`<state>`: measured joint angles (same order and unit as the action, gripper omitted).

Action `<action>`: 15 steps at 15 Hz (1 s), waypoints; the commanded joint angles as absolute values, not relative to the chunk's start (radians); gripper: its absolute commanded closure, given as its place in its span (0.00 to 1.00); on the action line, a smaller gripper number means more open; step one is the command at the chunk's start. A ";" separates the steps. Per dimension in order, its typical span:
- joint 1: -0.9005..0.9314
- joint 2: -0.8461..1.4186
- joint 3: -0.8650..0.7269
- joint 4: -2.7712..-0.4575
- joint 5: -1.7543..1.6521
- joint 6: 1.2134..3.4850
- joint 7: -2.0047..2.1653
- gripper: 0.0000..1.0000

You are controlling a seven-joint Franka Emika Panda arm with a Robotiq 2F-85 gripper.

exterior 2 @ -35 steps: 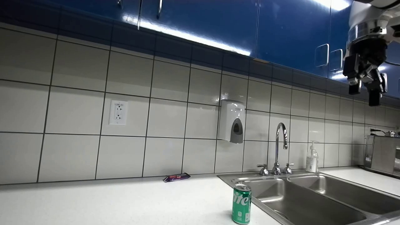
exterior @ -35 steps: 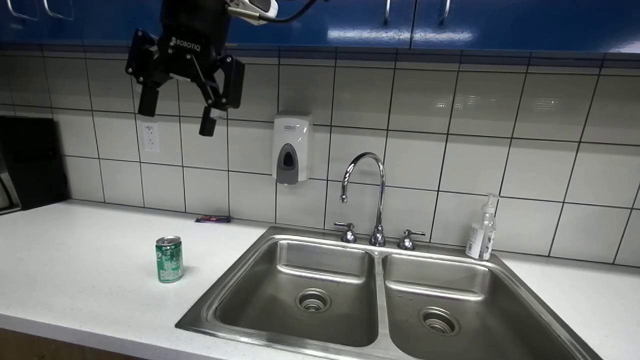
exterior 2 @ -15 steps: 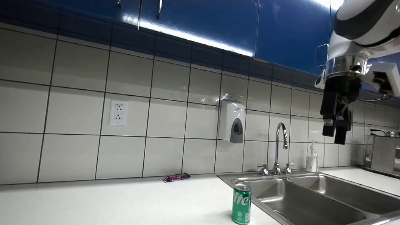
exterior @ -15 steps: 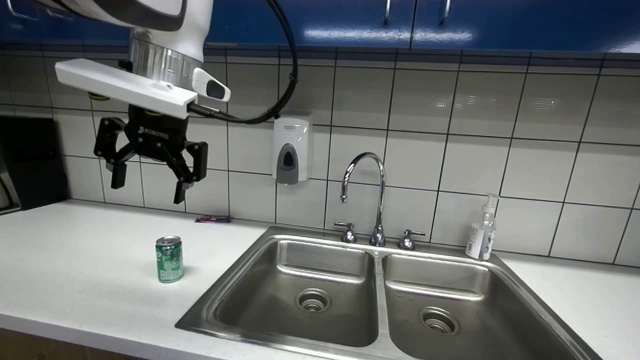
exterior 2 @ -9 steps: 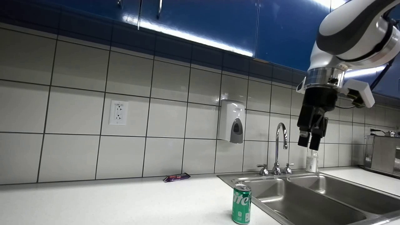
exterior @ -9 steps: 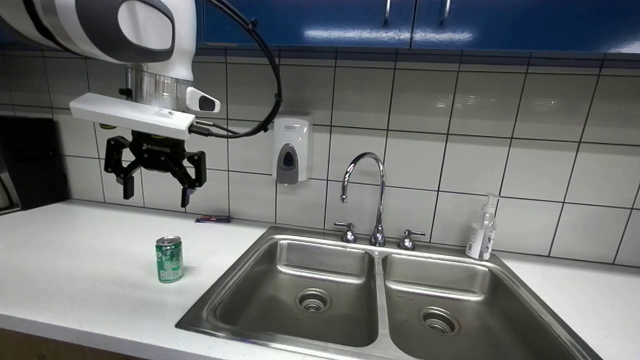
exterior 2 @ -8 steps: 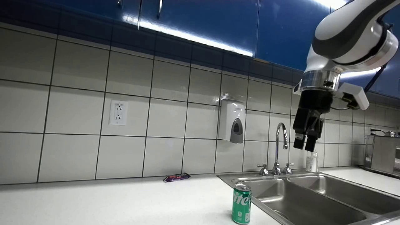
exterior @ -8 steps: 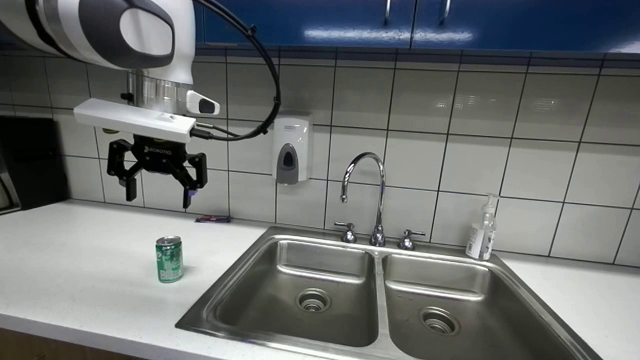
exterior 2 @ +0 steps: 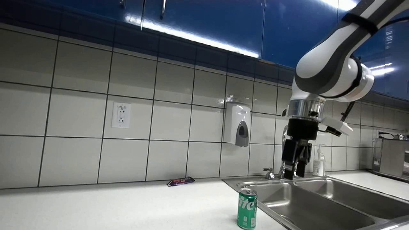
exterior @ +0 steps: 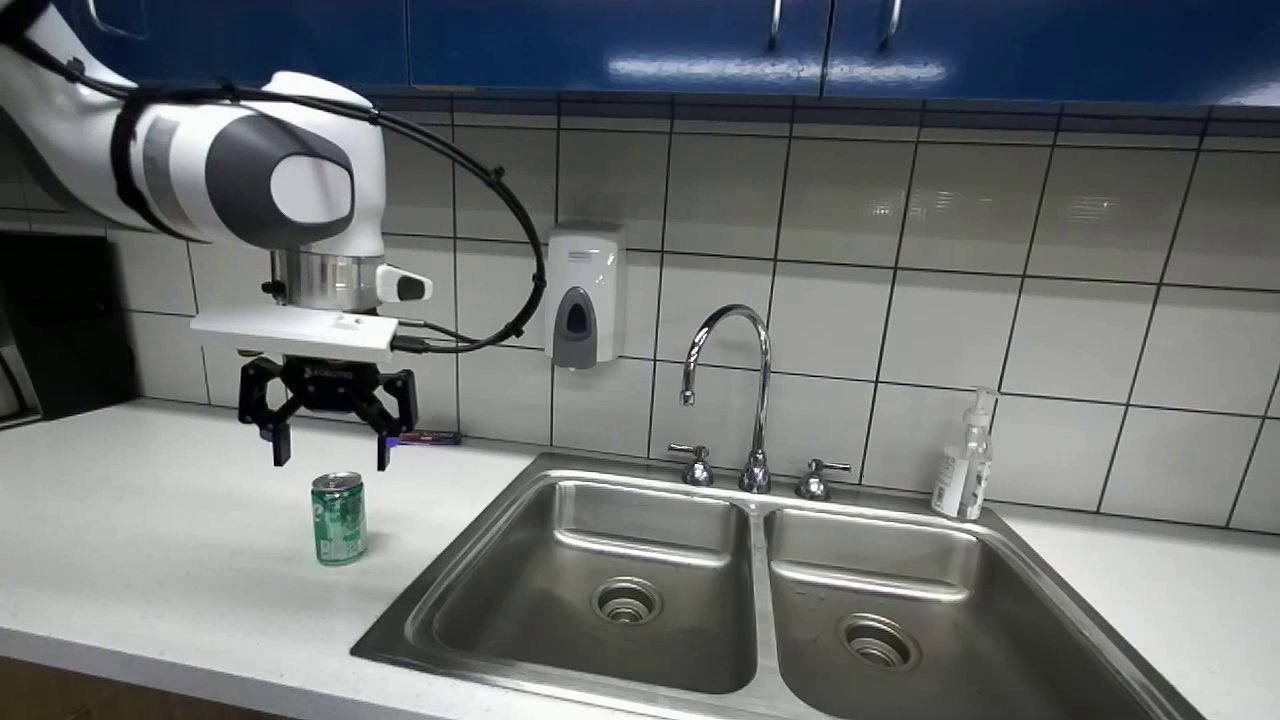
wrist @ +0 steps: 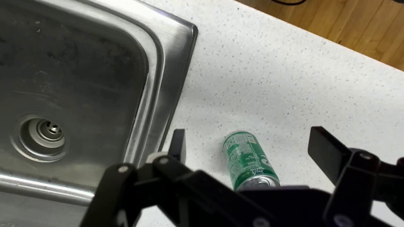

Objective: Put the green can in the left sink

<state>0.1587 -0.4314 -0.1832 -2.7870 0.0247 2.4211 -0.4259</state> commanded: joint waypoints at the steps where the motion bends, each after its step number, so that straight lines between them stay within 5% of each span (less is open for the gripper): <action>1: 0.172 -0.328 -0.150 -2.781 0.063 2.507 -0.451 0.00; 15: 0.174 -0.020 -0.059 -2.646 0.174 2.653 -0.549 0.00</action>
